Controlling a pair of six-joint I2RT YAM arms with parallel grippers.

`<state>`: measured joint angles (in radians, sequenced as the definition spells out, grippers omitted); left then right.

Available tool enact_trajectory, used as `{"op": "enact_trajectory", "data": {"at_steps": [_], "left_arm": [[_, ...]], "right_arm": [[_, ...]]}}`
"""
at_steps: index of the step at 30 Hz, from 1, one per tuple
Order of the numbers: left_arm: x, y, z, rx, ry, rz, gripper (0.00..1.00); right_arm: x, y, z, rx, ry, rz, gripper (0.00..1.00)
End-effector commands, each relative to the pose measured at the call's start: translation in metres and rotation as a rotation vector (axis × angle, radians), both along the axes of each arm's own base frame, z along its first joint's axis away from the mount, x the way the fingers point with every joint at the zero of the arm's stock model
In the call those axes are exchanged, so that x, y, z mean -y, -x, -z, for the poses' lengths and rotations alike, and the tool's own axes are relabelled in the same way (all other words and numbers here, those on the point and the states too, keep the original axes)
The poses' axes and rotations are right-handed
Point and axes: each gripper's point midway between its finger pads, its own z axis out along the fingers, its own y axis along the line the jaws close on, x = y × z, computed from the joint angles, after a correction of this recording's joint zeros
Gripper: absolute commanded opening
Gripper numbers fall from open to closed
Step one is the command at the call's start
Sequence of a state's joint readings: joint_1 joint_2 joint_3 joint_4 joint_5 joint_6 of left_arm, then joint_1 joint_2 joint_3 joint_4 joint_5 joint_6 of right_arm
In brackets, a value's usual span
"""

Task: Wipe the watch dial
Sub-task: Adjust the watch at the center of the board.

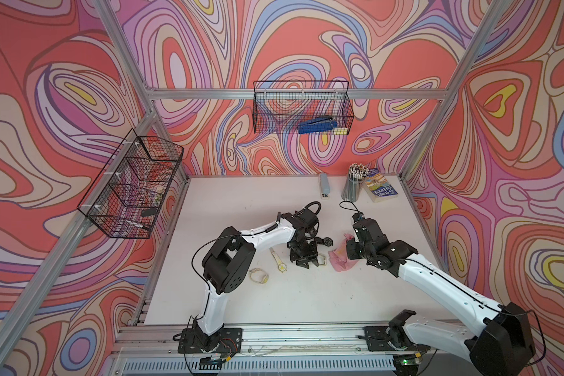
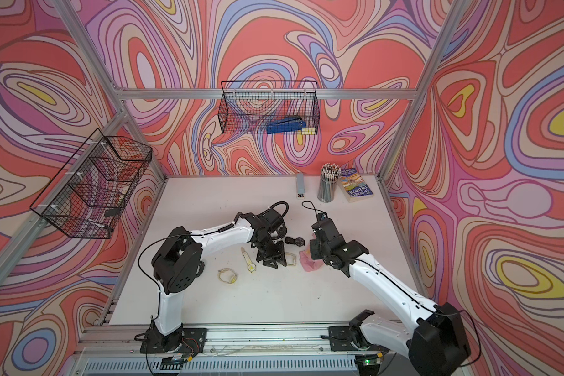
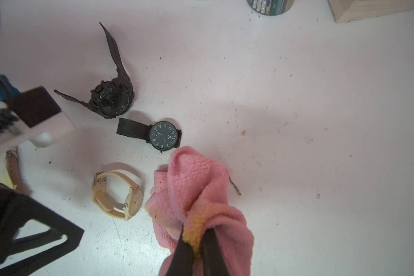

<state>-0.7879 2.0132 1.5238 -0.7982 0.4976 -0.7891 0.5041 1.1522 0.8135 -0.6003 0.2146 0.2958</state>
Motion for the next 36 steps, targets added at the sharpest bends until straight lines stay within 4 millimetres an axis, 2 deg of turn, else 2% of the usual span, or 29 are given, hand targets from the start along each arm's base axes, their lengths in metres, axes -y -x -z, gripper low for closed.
{"op": "enact_trajectory", "data": {"at_steps": [1,3,6,9,15,18,20,23,24,25,30,33,36], "left_arm": [[-0.014,0.002,-0.015,0.126,-0.126,0.191,0.43],[-0.018,0.002,-0.015,0.156,-0.171,0.288,0.43],[-0.018,0.003,-0.012,0.192,-0.150,0.413,0.43],[-0.018,0.001,-0.013,0.313,-0.154,0.545,0.43],[-0.016,-0.008,-0.015,0.469,-0.124,0.693,0.45],[-0.011,-0.011,-0.013,0.479,-0.107,0.760,0.47],[-0.006,-0.014,-0.012,0.489,-0.082,0.742,0.51],[0.000,-0.015,-0.013,0.467,-0.041,0.685,0.63],[0.000,-0.014,-0.012,0.463,-0.036,0.676,0.79],[0.001,-0.013,-0.012,0.458,-0.031,0.666,0.99],[0.000,-0.013,-0.006,0.418,-0.053,0.584,1.00],[-0.003,-0.016,-0.010,0.399,-0.093,0.523,1.00],[0.002,-0.018,-0.022,0.376,-0.070,0.455,0.96]], "right_arm": [[-0.008,-0.011,-0.015,0.037,-0.013,-0.034,0.06],[-0.010,-0.013,-0.018,0.055,-0.016,-0.047,0.07],[-0.013,-0.015,-0.021,0.066,-0.010,-0.075,0.09],[-0.017,-0.016,-0.022,0.063,-0.015,-0.100,0.11],[-0.016,-0.014,-0.021,0.057,-0.014,-0.098,0.13],[-0.010,-0.015,-0.023,0.062,0.002,-0.074,0.14],[-0.005,-0.016,-0.028,0.072,0.004,-0.055,0.16],[0.002,-0.015,-0.036,0.096,-0.005,-0.030,0.19],[0.004,-0.015,-0.038,0.104,-0.010,-0.023,0.20],[0.006,-0.015,-0.039,0.109,-0.013,-0.017,0.22],[0.008,-0.016,-0.037,0.103,-0.016,-0.007,0.23],[0.009,-0.017,-0.037,0.104,-0.016,0.009,0.23],[0.015,-0.018,-0.038,0.112,-0.009,0.035,0.23]]}}
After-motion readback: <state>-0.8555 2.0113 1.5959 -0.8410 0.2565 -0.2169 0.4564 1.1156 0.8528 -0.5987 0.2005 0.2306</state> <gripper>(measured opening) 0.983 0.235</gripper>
